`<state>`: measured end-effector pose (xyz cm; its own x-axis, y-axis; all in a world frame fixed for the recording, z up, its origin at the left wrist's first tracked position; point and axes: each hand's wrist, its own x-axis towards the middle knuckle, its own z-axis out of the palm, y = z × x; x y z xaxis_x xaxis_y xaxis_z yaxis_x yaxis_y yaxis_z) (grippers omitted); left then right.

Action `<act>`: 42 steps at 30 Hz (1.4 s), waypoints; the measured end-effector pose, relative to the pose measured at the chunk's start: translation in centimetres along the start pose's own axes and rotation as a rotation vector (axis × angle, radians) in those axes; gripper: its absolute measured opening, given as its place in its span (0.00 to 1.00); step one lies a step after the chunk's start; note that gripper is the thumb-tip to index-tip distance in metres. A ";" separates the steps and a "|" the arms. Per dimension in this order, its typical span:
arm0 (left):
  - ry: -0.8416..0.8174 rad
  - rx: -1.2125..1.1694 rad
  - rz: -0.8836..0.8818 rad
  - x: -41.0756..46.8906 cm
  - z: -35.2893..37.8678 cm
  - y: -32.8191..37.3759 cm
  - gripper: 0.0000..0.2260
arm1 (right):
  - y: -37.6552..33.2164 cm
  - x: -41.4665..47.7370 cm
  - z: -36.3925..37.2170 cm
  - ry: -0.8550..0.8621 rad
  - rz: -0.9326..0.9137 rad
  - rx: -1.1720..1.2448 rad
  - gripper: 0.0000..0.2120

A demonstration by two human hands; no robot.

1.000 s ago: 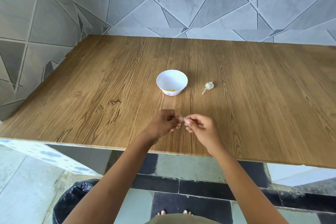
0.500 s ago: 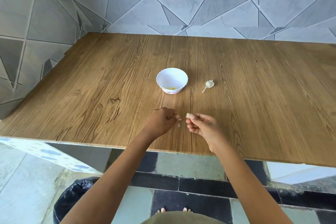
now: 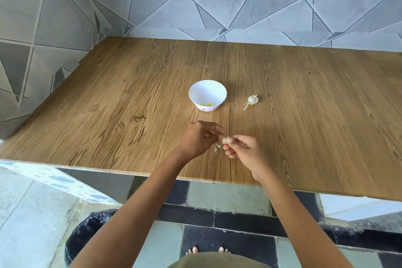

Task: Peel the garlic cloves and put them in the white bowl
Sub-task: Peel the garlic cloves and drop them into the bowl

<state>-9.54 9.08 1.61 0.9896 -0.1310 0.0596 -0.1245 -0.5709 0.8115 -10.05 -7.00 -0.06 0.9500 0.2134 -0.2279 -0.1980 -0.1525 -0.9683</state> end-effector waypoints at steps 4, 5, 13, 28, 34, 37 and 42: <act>0.021 -0.007 -0.043 0.1 0.2 0.2 0.04 | -0.2 0.1 -0.1 -0.014 -0.025 -0.016 0.06; 0.046 -0.016 -0.067 0.1 0.2 0.2 0.04 | -0.3 0.1 0.0 -0.009 -0.031 -0.004 0.05; 0.031 -0.234 -0.271 -0.2 0.2 0.6 0.03 | 0.3 0.0 0.2 0.136 -0.238 -0.114 0.08; -0.004 -0.436 -0.398 -0.1 -0.2 0.3 0.08 | 1.6 1.1 0.1 0.244 -0.683 -0.543 0.05; -0.038 -0.448 -0.359 -0.1 -0.3 0.2 0.05 | 1.6 1.5 0.0 0.243 -0.718 -0.572 0.03; -0.040 -0.428 -0.335 -0.1 -0.3 0.1 0.04 | 1.3 1.5 -0.1 0.132 -0.539 -0.419 0.02; -0.054 -0.425 -0.316 -0.3 -0.4 -0.1 0.03 | 0.6 1.0 -0.1 0.005 -0.207 -0.057 0.05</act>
<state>-9.81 9.51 1.78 0.9675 -0.0534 -0.2470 0.2308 -0.2115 0.9497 -9.15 -7.00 -0.85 0.9702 0.2410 -0.0238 0.0156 -0.1604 -0.9869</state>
